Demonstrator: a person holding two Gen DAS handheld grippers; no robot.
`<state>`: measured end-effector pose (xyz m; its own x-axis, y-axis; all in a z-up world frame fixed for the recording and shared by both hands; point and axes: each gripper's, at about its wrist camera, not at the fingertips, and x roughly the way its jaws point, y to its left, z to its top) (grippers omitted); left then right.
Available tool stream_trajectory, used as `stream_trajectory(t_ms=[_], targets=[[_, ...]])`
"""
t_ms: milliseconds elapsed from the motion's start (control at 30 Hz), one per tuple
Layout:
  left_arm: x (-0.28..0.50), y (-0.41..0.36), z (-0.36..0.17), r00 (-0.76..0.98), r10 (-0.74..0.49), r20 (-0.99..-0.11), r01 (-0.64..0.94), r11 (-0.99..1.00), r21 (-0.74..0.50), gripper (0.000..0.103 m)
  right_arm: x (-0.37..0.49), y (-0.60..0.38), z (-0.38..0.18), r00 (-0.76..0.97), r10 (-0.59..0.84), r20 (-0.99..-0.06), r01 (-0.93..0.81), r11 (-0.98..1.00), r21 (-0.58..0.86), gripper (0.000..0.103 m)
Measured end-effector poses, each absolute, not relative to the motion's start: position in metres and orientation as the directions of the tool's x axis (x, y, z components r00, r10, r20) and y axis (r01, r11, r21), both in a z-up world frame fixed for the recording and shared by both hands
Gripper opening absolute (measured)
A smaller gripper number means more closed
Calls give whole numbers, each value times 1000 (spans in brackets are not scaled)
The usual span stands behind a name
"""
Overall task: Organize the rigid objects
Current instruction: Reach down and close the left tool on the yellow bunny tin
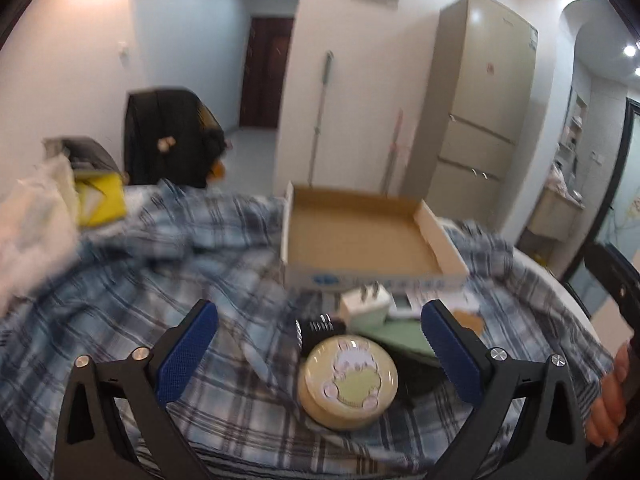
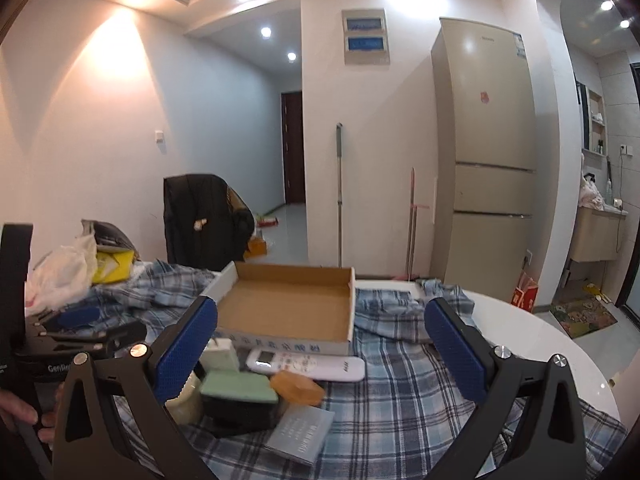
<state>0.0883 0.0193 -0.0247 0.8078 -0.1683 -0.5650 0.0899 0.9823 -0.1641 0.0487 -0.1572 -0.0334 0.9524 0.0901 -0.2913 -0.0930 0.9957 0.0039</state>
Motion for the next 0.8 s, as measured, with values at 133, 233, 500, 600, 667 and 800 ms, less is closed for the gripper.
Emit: stream_trajectory(t_ms=[133,233,500,600,667,800], targets=[[88,2,-35,812,-150,-565,143,988,-56,93,63,-171,-39,933,95,-347,-88,996,34,103],[90,-14,-43,782,-173,-599,208,978,-10,93,76,-185,-43,915,96,-392,-71,994,79,103],[104,-15,-65,661,-183,-728,217,975,-48,93,88,-188,-54,882,118,-456,-83,992,95,103],[105,-18,-69,642,-200,-740,243,969,-51,91,86,-185,-55,884,120,-451,-91,992,86,103],[106,-24,-75,618,-206,-758,274,961,-38,91,85,-182,-54,888,115,-445,-93,993,72,103],[112,-27,-85,572,-220,-790,300,953,-48,90,85,-180,-54,890,104,-444,-87,995,58,103]])
